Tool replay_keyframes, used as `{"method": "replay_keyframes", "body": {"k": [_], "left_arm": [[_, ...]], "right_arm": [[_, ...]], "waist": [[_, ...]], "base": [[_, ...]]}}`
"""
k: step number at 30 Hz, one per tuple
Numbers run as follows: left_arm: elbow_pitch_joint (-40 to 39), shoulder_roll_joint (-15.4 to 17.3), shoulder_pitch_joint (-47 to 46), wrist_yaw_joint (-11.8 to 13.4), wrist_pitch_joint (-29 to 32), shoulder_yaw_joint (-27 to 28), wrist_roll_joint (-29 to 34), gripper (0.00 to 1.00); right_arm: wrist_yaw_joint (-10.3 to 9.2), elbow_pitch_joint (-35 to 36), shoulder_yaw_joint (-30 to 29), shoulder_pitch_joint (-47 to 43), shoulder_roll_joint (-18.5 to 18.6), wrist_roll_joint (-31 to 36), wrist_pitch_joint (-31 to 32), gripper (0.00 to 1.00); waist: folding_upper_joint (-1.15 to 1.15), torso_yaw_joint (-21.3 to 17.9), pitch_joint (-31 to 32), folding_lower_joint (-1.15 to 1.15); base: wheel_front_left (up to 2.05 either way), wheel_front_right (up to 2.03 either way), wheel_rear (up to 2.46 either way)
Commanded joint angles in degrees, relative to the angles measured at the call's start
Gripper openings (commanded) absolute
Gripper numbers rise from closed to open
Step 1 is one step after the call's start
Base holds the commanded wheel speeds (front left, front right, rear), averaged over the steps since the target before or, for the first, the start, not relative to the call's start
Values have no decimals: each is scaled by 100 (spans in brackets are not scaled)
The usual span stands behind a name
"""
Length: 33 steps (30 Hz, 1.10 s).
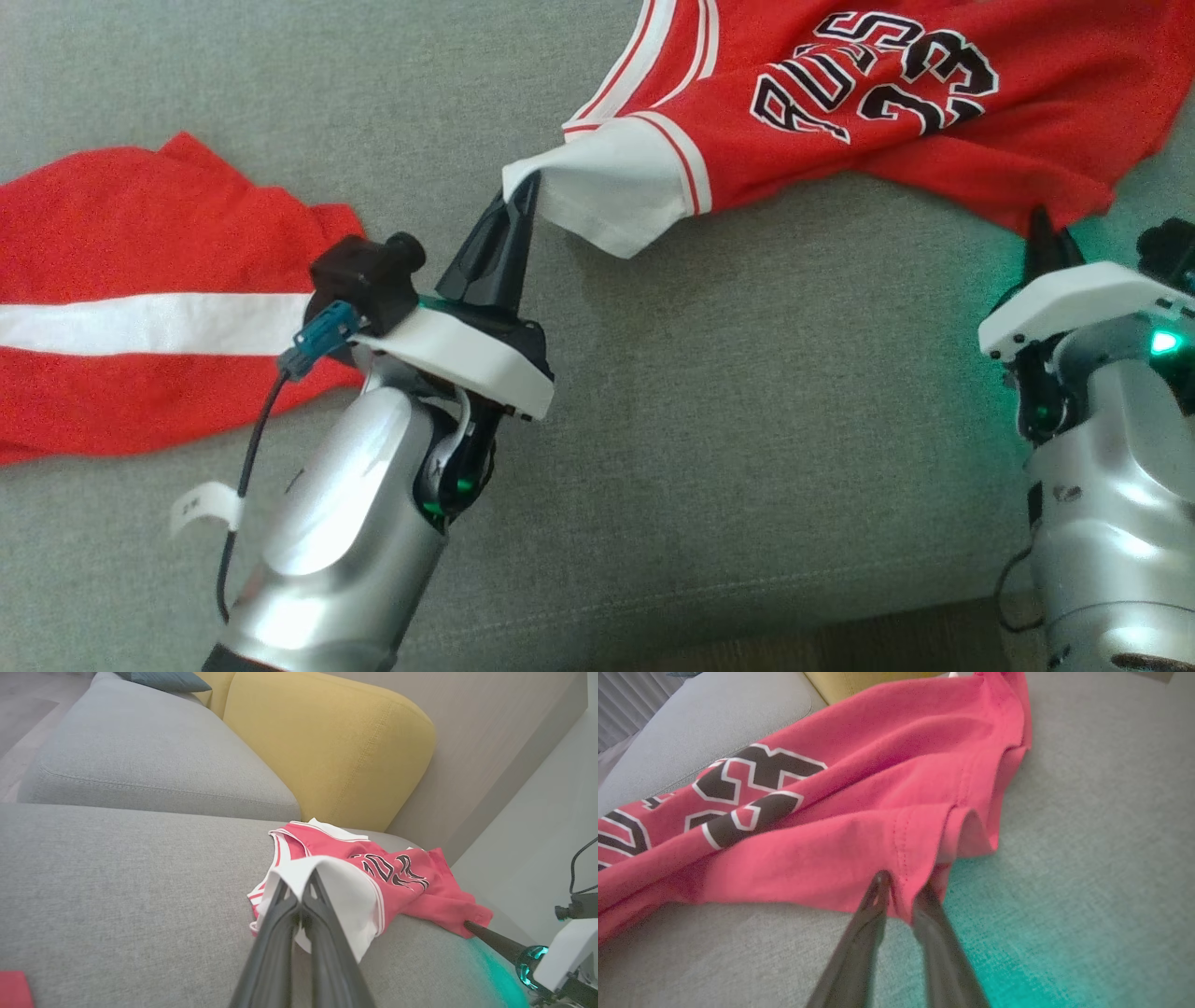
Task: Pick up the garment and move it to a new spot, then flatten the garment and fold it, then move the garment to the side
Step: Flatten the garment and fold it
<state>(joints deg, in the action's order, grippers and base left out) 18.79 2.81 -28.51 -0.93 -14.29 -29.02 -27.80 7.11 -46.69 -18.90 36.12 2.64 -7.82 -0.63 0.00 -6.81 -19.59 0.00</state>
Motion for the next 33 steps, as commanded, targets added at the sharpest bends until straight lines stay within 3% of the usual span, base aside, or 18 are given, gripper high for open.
{"method": "replay_keyframes", "body": {"k": [1,8,15,21,26,33], "left_arm": [[-205,37,-172,41,-64,192,25,0],[-359,38,-40,56,-69,591,-103,0],[-759,24,120,66,-70,1154,-407,0],[-1174,18,115,140,-63,1528,-802,0],[-1573,19,100,222,49,1635,-971,0],[-2846,12,374,665,279,1822,-1566,0]], "right_arm": [[37,259,173,120,23,56,14,0],[37,1257,975,-270,137,-199,589,0],[37,3103,1931,-783,842,-1226,1536,0],[37,4098,2095,-877,1312,-1716,2013,0],[37,4423,2133,-782,1396,-1887,1971,0],[37,5101,2071,-877,1361,-2079,1958,0]], "waist": [[0,-19,36,0],[0,-118,423,0],[0,-108,967,0],[0,-65,1458,0],[0,-39,1767,0],[0,-48,2106,0]], "base": [[0,0,0],[0,0,0],[0,0,0],[0,0,0],[0,0,0],[0,0,0]]}}
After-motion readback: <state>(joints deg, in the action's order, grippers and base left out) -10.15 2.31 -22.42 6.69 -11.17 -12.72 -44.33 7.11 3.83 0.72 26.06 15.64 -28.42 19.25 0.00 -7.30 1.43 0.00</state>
